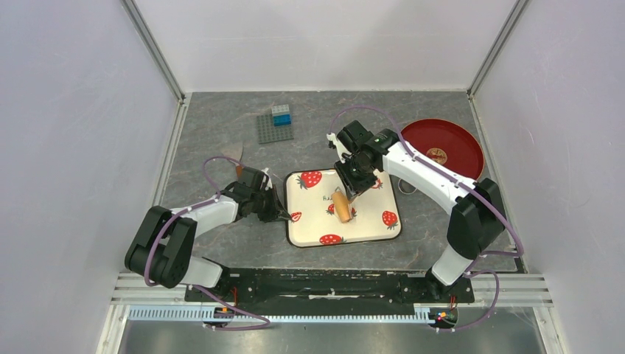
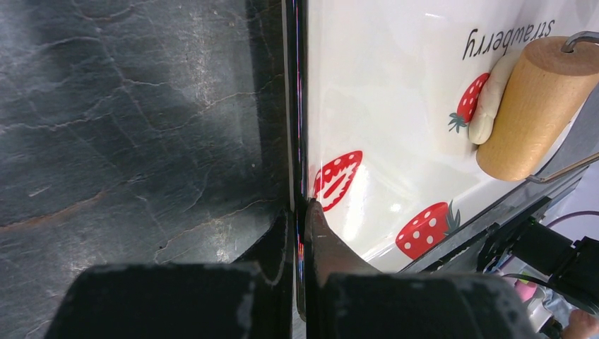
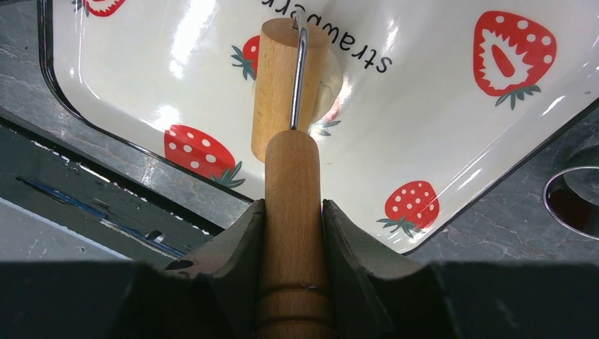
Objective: Roll out the dumpling wrappers from the dough
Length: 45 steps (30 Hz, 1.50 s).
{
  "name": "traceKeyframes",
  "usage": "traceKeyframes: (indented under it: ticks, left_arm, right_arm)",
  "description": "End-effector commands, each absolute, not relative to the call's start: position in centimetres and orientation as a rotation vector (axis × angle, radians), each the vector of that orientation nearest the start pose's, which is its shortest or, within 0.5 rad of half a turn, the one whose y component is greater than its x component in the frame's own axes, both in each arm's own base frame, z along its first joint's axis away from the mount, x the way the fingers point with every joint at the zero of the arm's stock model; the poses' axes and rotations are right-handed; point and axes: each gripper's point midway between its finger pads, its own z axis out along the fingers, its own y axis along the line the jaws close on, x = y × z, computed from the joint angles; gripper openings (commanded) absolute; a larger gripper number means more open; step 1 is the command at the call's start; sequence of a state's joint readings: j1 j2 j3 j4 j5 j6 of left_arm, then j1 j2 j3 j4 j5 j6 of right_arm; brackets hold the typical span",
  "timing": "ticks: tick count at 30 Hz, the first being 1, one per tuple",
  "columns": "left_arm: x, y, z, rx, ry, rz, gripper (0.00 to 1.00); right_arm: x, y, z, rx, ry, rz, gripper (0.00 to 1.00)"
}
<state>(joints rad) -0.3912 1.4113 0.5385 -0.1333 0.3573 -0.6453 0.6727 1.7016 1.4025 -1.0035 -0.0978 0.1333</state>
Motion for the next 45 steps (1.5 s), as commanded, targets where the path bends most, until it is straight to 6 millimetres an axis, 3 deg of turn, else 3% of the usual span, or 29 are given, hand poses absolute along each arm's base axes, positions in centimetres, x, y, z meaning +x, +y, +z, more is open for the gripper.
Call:
traceKeyframes:
  ticks: [1,9,27,38,45]
  left_arm:
    - [19.4,-15.4,-2.8,-0.192,2.856,-0.538,0.02]
    - [19.3,-15.3,-2.8,-0.193,2.858,-0.531,0.02]
    - [19.3,-15.4,-2.8,-0.186,2.860,-0.520,0.02]
    - [19.3,-15.4,-2.8,-0.185,2.859,-0.520,0.02]
    - [19.4,-15.3,-2.8,-0.185,2.857,-0.519,0.02]
  right_arm:
    - [22.9,22.7,2.5,-0.907,2.914,0.196,0.00]
    - [22.5,22.9,2.1,-0.920,2.918,0.198,0.00]
    - [22.0,21.3,1.0,-0.925,2.926,0.086,0.00]
    - [25.6,21.6,4.7,-0.824,2.824,0.032,0.00]
    - [26.9,21.9,7.3,-0.759,2.783,0.125,0.00]
